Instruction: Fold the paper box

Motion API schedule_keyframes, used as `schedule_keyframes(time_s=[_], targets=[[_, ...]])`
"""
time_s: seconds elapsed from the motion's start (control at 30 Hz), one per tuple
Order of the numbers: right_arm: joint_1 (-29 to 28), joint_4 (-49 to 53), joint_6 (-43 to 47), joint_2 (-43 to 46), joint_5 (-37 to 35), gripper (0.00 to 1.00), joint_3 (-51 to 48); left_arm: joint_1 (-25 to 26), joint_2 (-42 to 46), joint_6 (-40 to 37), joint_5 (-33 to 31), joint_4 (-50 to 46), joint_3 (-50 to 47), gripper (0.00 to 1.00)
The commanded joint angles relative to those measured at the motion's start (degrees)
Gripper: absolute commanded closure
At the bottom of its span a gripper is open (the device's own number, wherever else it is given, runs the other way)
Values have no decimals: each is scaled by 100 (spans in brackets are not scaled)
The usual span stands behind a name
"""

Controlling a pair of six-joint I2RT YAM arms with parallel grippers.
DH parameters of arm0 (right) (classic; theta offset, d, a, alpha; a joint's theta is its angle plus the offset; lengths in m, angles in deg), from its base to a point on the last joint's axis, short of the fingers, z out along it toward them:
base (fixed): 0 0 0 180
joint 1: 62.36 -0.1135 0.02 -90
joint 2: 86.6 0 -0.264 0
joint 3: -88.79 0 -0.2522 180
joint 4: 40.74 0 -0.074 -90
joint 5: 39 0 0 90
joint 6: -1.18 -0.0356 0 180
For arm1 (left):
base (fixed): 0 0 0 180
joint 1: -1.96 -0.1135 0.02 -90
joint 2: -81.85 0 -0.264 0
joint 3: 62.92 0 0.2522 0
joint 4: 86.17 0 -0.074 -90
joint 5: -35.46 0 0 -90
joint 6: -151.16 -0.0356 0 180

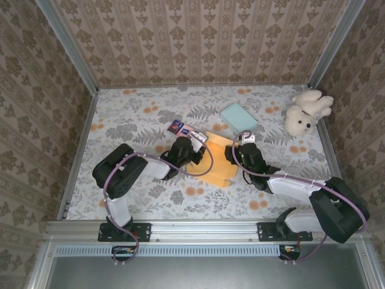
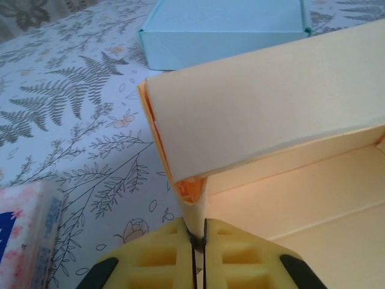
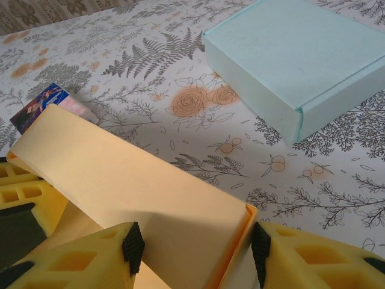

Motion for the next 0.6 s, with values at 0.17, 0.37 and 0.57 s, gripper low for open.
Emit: schedule_keyframes(time_s=[0.17, 0.37, 0.57], targets=[[-33, 402, -135, -444, 450, 47, -51, 536, -630, 278, -1365, 408, 718, 97], [-38, 191, -405, -340, 257, 52, -278, 856, -1029, 1099, -4174, -774, 1480, 98], [-38, 160, -523, -339, 266, 52, -330, 774, -1108, 1316, -4153, -850, 1527, 97]])
